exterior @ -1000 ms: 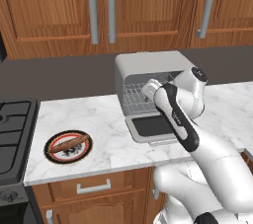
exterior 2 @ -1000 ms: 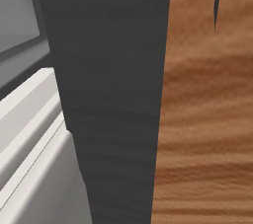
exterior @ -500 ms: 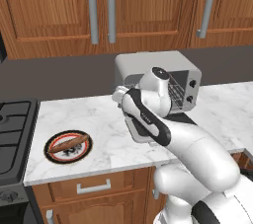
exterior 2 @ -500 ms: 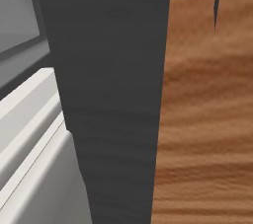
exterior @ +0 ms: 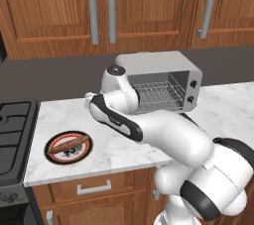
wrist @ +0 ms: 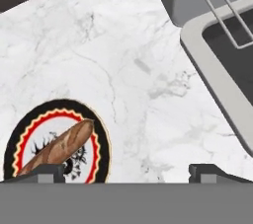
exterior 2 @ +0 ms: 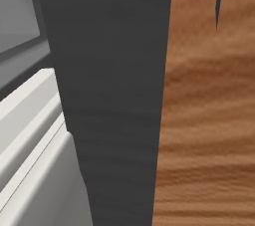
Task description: Pull the toaster oven rack outwards. Pick up the baguette from the plate and place it on the toaster oven rack. Close the toaster oven door fully and set the temperature to the lowest setting.
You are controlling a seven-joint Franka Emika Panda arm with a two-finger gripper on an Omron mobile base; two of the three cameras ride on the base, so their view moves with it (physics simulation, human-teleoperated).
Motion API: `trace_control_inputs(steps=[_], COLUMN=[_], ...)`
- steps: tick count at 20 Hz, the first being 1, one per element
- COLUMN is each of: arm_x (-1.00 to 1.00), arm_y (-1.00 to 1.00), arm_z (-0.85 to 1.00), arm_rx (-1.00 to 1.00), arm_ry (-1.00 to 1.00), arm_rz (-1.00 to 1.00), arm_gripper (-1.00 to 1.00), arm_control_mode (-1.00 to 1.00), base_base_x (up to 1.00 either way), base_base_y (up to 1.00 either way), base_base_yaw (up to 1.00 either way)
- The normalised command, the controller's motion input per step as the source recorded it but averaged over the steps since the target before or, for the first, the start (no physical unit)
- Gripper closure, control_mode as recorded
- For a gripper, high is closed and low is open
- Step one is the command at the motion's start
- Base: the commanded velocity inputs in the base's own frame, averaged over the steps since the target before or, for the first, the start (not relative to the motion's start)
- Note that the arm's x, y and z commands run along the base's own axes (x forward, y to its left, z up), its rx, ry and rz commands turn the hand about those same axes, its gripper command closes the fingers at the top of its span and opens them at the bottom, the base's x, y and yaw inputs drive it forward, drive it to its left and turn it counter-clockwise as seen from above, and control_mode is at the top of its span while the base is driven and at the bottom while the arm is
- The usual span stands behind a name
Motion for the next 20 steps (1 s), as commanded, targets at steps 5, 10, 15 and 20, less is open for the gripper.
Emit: trace_control_inputs(steps=[5,10,15,20], arm_x=[0.06,0.02,0.02,0.01], arm_y=[0.24,0.25,0.24,0.13], arm_z=[-0.13,-0.47,-0.45,-0.24], arm_rx=[-0.01,0.00,0.00,0.01], arm_ry=[0.03,0.07,0.11,0.10], arm_rz=[0.00,0.00,-0.03,-0.11], arm_gripper=[-1.00,-1.00,-1.00,-1.00], arm_control_mode=[-1.00,-1.00,-1.00,-1.00], base_base_x=[0.00,0.00,0.00,0.00], base_base_y=[0.00,0.00,0.00,0.00], base_base_yaw=[0.00,0.00,0.00,0.00])
